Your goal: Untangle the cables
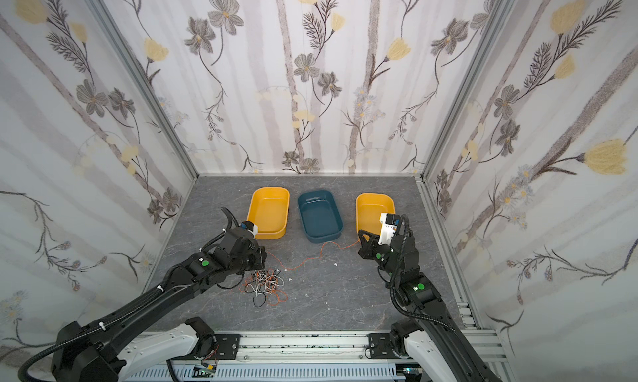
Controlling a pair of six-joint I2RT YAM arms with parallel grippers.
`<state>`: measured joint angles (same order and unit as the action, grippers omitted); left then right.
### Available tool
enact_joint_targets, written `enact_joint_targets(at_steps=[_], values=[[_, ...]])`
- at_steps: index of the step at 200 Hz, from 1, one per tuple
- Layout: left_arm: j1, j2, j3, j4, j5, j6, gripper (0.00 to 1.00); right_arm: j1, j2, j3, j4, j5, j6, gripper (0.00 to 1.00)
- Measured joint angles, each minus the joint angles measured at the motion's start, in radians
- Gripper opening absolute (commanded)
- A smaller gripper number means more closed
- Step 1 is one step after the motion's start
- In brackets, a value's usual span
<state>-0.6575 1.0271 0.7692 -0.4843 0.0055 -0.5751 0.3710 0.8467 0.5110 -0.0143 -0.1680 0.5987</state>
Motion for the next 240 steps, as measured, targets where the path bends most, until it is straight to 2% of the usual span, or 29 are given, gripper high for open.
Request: enact_joint_targets(at_steps=[73,143,240], values=[[0.000,-0.074,0.119,-0.007,0.052,-0.001,0.02,0.028,0.043,-0.027,0.065,-0.025,0.026,0.00],[-0.003,-0.080,0.224,0.041,0.138,-0.026,0.02,0.077,0.082,-0.029,0.107,-0.025,0.037,0.00],[-0.006,-0.059,0.309,0.205,0.237,-0.080,0.01,0.155,0.134,-0.023,0.133,-0.020,0.044,0.00]])
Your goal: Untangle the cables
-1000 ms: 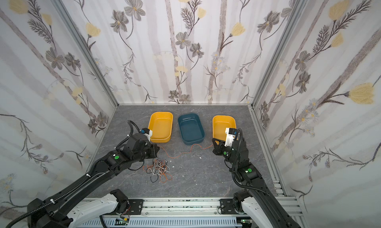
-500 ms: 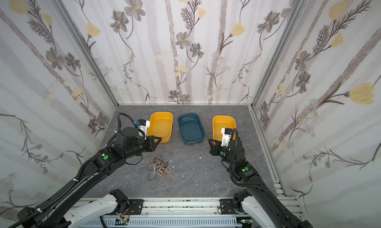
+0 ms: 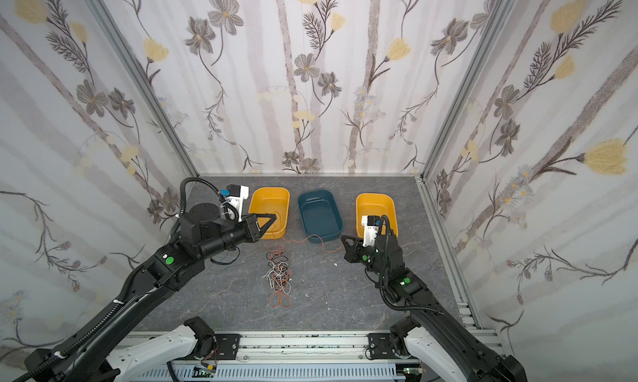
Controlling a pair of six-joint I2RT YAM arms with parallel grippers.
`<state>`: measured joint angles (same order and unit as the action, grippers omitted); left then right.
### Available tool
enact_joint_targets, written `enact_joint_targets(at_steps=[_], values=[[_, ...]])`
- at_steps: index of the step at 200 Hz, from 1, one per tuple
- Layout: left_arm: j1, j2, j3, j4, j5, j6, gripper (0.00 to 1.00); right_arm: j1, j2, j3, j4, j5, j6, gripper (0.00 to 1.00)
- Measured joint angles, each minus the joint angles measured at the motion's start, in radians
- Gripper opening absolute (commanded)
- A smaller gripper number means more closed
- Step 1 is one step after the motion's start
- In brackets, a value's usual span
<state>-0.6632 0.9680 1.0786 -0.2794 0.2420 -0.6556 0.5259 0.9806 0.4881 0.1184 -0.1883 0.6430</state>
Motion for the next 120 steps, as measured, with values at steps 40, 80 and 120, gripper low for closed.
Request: enact_joint_targets(at_steps=[40,80,120], values=[[-0.002,0.021,-0.002,0.071,0.049,-0.037,0.01,0.035,0.042,0.002,0.034,-0.002,0.000,0.00],[-0.023,0.058,-0.052,0.135,0.068,-0.074,0.01,0.073,0.084,0.003,0.058,-0.030,-0.001,0.00],[-0.066,0.122,-0.124,0.196,0.069,-0.109,0.01,0.125,0.140,0.003,0.136,-0.068,-0.005,0.00]])
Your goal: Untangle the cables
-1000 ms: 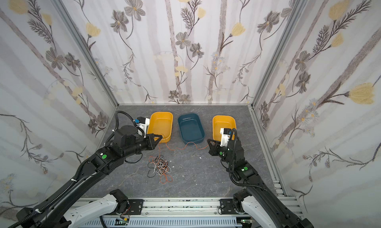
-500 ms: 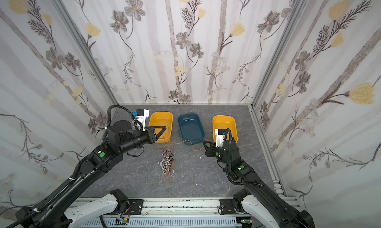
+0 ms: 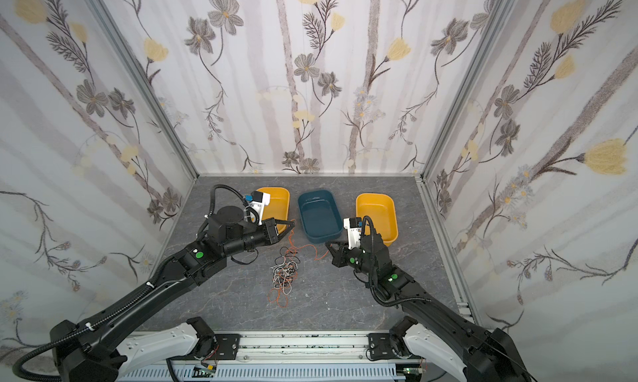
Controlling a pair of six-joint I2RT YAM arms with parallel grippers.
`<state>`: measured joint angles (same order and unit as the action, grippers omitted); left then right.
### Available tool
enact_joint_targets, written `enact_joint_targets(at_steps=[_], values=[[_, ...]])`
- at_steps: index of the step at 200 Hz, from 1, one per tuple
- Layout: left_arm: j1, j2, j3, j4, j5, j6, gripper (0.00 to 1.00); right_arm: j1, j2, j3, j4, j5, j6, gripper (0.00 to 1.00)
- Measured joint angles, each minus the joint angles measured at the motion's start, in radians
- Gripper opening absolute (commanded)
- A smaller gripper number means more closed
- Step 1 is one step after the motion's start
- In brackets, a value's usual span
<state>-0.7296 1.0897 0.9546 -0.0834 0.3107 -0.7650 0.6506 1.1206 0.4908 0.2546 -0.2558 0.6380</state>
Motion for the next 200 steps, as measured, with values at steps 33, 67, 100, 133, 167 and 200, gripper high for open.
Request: enact_joint_targets(at_steps=[33,67,100,133,167,200], values=[[-0.049,0.082,-0.048,0.071,-0.016,-0.026,0.01,0.013,0.036,0.002,0.008,-0.029,-0.005,0.00],[-0.109,0.185,-0.069,0.112,-0.022,-0.043,0.01,0.015,-0.021,-0.012,-0.072,0.056,-0.014,0.00],[-0.153,0.309,-0.059,0.151,-0.022,-0.047,0.02,0.015,-0.097,-0.064,-0.218,0.227,0.013,0.00],[-0.199,0.426,-0.003,0.161,0.011,-0.045,0.08,0.014,-0.200,-0.113,-0.322,0.373,0.055,0.02],[-0.219,0.492,0.043,0.137,0.050,-0.019,0.44,0.011,-0.251,-0.139,-0.362,0.437,0.068,0.29],[-0.219,0.469,0.068,0.048,0.020,0.010,0.69,0.011,-0.255,-0.140,-0.379,0.449,0.067,0.41]])
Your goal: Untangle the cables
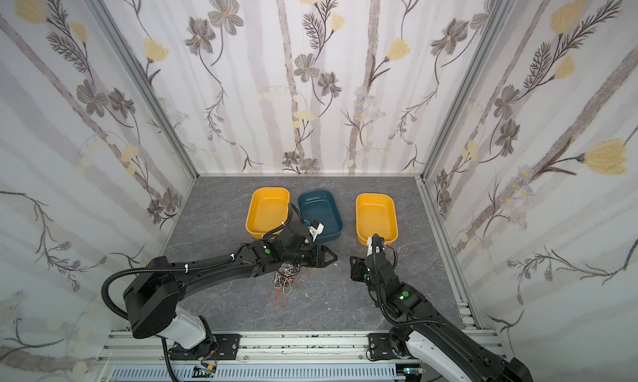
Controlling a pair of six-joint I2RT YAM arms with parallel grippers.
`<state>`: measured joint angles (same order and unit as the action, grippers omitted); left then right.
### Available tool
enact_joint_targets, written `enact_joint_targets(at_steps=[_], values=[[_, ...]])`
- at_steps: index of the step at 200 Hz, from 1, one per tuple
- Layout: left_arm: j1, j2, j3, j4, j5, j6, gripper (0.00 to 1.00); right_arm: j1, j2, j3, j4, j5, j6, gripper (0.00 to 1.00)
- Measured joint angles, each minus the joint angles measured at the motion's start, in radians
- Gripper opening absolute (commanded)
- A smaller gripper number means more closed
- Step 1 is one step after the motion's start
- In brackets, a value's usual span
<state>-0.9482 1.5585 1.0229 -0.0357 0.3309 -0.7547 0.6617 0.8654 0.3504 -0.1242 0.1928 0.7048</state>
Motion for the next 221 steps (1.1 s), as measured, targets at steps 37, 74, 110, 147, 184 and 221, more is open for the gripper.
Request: enact_joint_targets(at_steps=[37,74,110,147,184,221], values=[[0.001,-0.092,0.002,-0.113,-0.062,0.048,0.78,0.000,-0.001,0.010,-0.003,-0.003,-0.002,0.46],[0.012,-0.190,-0.035,-0.174,-0.116,0.071,0.80,0.006,0.024,0.037,0.017,-0.063,-0.014,0.49],[0.041,-0.278,-0.084,-0.216,-0.151,0.078,0.79,0.028,0.104,0.036,0.111,-0.196,-0.018,0.50],[0.068,-0.359,-0.148,-0.230,-0.157,0.077,0.78,0.113,0.241,0.041,0.234,-0.304,-0.054,0.50],[0.086,-0.396,-0.161,-0.246,-0.166,0.077,0.74,0.172,0.433,0.109,0.331,-0.354,-0.100,0.50],[0.126,-0.448,-0.211,-0.323,-0.233,0.076,0.68,0.218,0.549,0.169,0.351,-0.367,-0.121,0.51]])
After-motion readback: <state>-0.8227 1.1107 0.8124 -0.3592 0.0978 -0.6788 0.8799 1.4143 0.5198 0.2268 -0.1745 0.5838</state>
